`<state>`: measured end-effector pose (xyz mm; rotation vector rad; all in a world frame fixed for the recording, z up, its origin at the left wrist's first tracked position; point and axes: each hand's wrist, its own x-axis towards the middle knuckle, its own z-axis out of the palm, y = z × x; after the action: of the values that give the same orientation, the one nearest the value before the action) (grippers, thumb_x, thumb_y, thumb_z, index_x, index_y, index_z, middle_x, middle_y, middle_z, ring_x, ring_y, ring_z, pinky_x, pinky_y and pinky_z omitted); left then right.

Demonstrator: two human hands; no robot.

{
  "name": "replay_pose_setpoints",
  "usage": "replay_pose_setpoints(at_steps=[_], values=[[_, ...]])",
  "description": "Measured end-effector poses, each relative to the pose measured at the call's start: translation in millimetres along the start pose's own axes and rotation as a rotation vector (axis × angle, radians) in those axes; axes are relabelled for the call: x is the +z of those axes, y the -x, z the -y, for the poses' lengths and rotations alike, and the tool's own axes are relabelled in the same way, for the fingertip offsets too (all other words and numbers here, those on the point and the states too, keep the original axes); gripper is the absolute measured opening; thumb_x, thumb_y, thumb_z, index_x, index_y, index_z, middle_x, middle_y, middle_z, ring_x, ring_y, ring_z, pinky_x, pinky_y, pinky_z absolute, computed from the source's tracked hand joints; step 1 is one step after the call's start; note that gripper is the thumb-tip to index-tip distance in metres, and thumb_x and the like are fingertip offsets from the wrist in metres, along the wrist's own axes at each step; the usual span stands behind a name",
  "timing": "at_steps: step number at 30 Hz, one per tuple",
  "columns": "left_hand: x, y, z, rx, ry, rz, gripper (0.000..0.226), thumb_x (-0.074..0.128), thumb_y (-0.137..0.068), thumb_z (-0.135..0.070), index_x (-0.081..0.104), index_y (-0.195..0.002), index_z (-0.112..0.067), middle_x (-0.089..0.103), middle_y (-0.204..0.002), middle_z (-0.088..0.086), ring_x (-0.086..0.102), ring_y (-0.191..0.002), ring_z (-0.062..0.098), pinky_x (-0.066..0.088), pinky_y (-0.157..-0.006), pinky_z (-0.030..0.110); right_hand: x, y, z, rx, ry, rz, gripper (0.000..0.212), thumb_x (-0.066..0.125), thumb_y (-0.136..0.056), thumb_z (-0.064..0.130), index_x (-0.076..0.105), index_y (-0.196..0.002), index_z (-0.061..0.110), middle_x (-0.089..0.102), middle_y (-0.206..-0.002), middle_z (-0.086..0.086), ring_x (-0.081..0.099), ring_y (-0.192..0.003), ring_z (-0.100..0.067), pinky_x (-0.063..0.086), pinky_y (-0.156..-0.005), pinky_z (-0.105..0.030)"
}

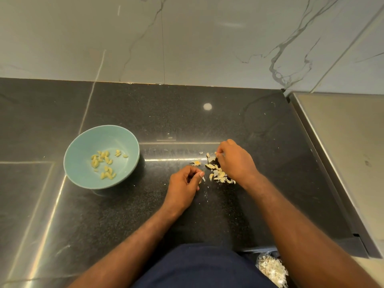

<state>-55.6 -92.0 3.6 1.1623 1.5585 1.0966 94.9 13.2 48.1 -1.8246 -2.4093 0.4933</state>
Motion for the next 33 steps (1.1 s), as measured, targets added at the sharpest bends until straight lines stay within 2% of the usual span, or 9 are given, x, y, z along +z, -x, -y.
replay_pose_setpoints(at_steps=[4, 7, 11, 16, 20, 24, 29, 31, 33], values=[[0.9, 6.7, 2.9, 0.047, -0.140, 0.036, 0.006, 0.065, -0.095, -0.025, 0.065, -0.089, -0.026, 0.063, -0.070, -0.010, 0.057, -0.062, 0.000, 0.049, -0.062, 0.016, -9.5, 20.4, -2.0, 0.049, -0.367, -0.199, 0.010, 0.061, -0.095, 0.019, 0.062, -0.086, 0.015, 0.063, -0.080, 0.004, 0.058, -0.070, -0.010, 0.047, -0.062, -0.026], [0.3, 8.2, 4.4, 0.099, -0.175, 0.050, 0.004, 0.067, -0.094, -0.025, 0.065, -0.091, -0.025, 0.064, -0.075, -0.011, 0.060, -0.070, 0.001, 0.048, -0.064, 0.014, -3.2, 43.8, -2.7, 0.130, -0.581, -0.201, 0.009, 0.068, -0.091, 0.015, 0.064, -0.084, 0.018, 0.065, -0.077, 0.006, 0.057, -0.065, -0.002, 0.045, -0.059, -0.014], [0.3, 7.8, 5.2, 0.171, -0.238, 0.062, 0.005, 0.069, -0.092, -0.019, 0.069, -0.095, -0.015, 0.067, -0.082, -0.005, 0.061, -0.078, 0.007, 0.051, -0.066, 0.018, 22.1, 68.0, -2.9, 0.181, -0.729, -0.091, 0.015, 0.068, -0.092, 0.014, 0.063, -0.088, 0.027, 0.066, -0.082, 0.003, 0.066, -0.077, -0.014, 0.058, -0.068, -0.033], [-1.5, 9.5, 9.1, 0.256, -0.349, 0.066, 0.006, 0.067, -0.092, -0.017, 0.070, -0.095, -0.013, 0.065, -0.083, -0.004, 0.059, -0.073, 0.008, 0.049, -0.066, 0.023, 34.2, 82.9, 2.6, 0.117, -0.629, -0.012, 0.011, 0.064, -0.096, 0.014, 0.066, -0.094, 0.025, 0.067, -0.084, 0.006, 0.067, -0.078, -0.009, 0.058, -0.075, -0.031], [-8.5, 10.7, 14.8, 0.288, -0.417, 0.020, 0.010, 0.066, -0.093, -0.016, 0.074, -0.095, -0.011, 0.063, -0.085, -0.004, 0.056, -0.073, 0.005, 0.044, -0.066, 0.013, 32.5, 86.8, 5.4, 0.022, -0.422, 0.100, 0.018, 0.052, -0.102, 0.012, 0.068, -0.109, 0.017, 0.065, -0.082, 0.005, 0.063, -0.077, -0.009, 0.051, -0.072, -0.021], [-13.3, 9.8, 14.5, 0.201, -0.307, -0.126, 0.014, 0.059, -0.098, -0.017, 0.070, -0.094, -0.010, 0.065, -0.083, 0.001, 0.058, -0.075, 0.011, 0.048, -0.071, 0.030, 27.7, 88.6, 3.1, 0.090, -0.535, 0.018, 0.015, 0.061, -0.098, 0.011, 0.071, -0.105, 0.019, 0.069, -0.085, 0.008, 0.066, -0.074, -0.003, 0.053, -0.069, -0.016], [-13.9, 10.1, 12.8, 0.128, -0.214, -0.113, 0.029, 0.056, -0.100, -0.030, 0.062, -0.079, -0.011, 0.058, -0.066, 0.003, 0.056, -0.063, 0.022, 0.049, -0.062, 0.045, 20.2, 85.7, 1.4, 0.139, -0.685, -0.050, 0.010, 0.071, -0.091, 0.012, 0.074, -0.088, 0.022, 0.071, -0.078, 0.005, 0.067, -0.067, -0.007, 0.052, -0.060, -0.018], [-14.0, 10.5, 10.4, 0.119, -0.203, -0.104, 0.030, 0.057, -0.100, -0.031, 0.062, -0.077, -0.012, 0.058, -0.066, 0.003, 0.056, -0.064, 0.021, 0.049, -0.062, 0.044, 16.5, 83.0, 0.0, 0.117, -0.670, -0.092, 0.009, 0.068, -0.093, 0.016, 0.074, -0.093, 0.022, 0.071, -0.080, 0.007, 0.066, -0.069, -0.007, 0.054, -0.065, -0.024], [-13.9, 10.6, 8.8, 0.113, -0.195, -0.098, 0.029, 0.057, -0.100, -0.030, 0.062, -0.076, -0.014, 0.058, -0.065, 0.002, 0.055, -0.063, 0.020, 0.049, -0.061, 0.042, 10.5, 78.9, -1.2, 0.077, -0.597, -0.110, 0.023, 0.063, -0.096, 0.009, 0.073, -0.112, 0.023, 0.072, -0.100, 0.008, 0.067, -0.092, -0.008, 0.056, -0.086, -0.032]])
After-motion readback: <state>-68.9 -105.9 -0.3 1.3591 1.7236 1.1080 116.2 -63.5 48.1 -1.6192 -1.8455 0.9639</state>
